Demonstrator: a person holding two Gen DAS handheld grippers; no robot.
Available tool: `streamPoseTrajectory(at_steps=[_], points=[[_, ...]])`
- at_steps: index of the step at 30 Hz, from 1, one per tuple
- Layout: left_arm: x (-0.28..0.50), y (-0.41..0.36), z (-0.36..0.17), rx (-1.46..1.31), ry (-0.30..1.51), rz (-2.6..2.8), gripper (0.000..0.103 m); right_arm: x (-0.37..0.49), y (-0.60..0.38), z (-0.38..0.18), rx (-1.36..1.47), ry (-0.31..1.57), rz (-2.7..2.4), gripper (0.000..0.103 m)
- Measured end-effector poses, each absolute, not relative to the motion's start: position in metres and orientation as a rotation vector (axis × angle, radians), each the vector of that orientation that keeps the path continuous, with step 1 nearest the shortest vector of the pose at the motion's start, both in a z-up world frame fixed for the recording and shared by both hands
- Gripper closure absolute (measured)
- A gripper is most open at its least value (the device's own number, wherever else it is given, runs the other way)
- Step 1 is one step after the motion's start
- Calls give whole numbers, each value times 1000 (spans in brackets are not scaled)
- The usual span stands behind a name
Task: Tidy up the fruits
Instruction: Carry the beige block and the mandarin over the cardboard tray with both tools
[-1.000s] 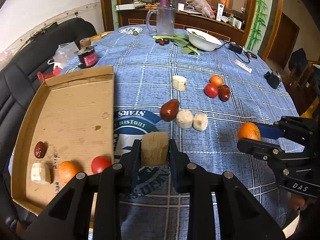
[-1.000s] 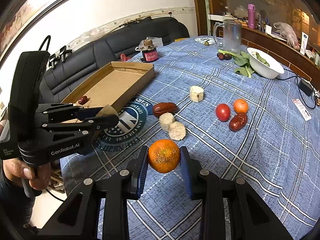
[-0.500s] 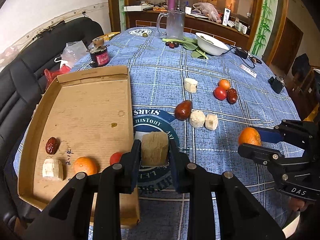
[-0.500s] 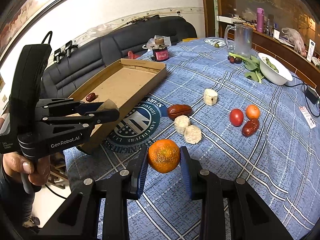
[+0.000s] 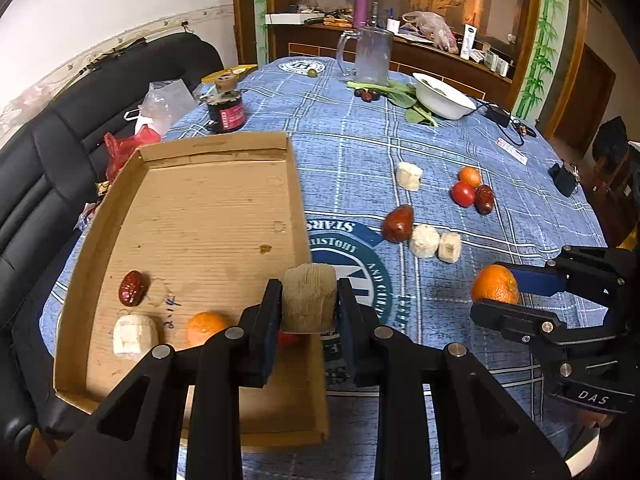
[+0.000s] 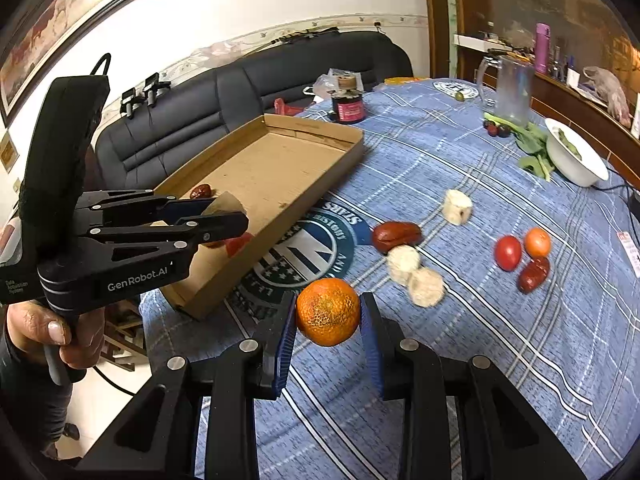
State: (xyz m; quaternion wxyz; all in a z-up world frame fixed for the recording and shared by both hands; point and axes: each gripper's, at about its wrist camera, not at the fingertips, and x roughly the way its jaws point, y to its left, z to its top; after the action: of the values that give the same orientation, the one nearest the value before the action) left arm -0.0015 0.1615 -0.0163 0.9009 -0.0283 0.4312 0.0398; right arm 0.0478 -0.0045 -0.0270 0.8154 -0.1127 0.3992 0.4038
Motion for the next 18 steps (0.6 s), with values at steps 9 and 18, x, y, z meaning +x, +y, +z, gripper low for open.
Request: streamPoseTrajectory(at_steps=[9,18], points=[[-1,182,-18,-78,895,112,79,47,23,-25,-260,847,912,72],[0,208,-20,-105,895,149,79,50,50,-27,-266,853,958,72]])
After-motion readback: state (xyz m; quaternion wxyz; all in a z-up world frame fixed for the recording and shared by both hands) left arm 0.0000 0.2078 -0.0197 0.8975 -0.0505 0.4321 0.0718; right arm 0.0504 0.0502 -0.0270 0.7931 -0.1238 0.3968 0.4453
